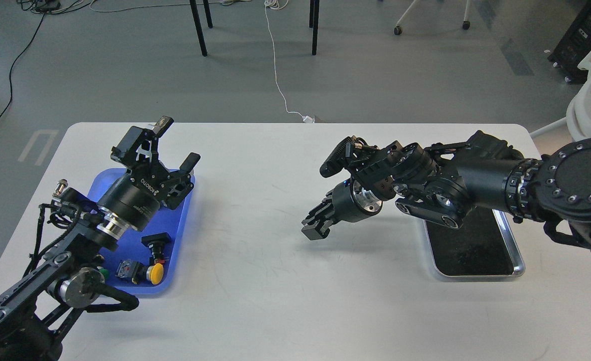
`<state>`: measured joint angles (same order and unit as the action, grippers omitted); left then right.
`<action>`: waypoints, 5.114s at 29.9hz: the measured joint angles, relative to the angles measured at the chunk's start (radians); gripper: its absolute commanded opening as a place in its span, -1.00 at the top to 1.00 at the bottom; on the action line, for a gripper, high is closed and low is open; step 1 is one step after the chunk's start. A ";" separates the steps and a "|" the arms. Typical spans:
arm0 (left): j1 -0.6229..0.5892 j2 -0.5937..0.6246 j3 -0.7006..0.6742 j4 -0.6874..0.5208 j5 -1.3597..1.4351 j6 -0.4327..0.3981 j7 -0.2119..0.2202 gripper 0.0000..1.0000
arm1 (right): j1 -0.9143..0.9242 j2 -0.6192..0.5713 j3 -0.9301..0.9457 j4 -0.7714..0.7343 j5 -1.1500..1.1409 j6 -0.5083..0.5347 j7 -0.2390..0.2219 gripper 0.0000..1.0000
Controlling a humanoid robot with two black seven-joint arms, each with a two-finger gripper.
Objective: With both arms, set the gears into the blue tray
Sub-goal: 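Carry the black part with the right gripper toward the table center, then release the black part on the table and withdraw the right gripper, then reach the left gripper to the black part and grasp it, then carry the black part into the blue tray and open the left gripper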
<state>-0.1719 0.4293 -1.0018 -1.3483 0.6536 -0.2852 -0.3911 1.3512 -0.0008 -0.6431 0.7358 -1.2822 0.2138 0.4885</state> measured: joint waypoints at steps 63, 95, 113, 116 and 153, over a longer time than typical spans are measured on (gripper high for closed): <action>-0.273 0.016 0.218 -0.036 0.886 -0.098 -0.097 -0.96 | -0.665 -0.628 0.958 0.184 1.095 0.135 0.000 -0.94; -0.754 -0.319 0.864 0.547 1.528 0.024 -0.098 -0.39 | -0.814 -0.629 1.083 0.191 1.143 0.153 0.000 -0.94; -0.737 -0.328 0.863 0.570 1.528 0.024 -0.097 0.74 | -0.813 -0.629 1.081 0.201 1.143 0.153 0.000 -0.94; -0.736 -0.327 0.864 0.570 1.528 0.026 -0.097 0.76 | -0.813 -0.629 1.082 0.201 1.143 0.153 0.000 -0.94; -0.510 0.381 0.708 0.360 1.339 0.096 -0.098 0.71 | -0.801 -0.593 1.072 0.201 1.137 0.154 0.000 -0.94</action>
<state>-0.6820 0.8099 -0.2933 -0.9886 1.9922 -0.1895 -0.4887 0.5506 -0.5935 0.4284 0.9369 -0.1456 0.3674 0.4886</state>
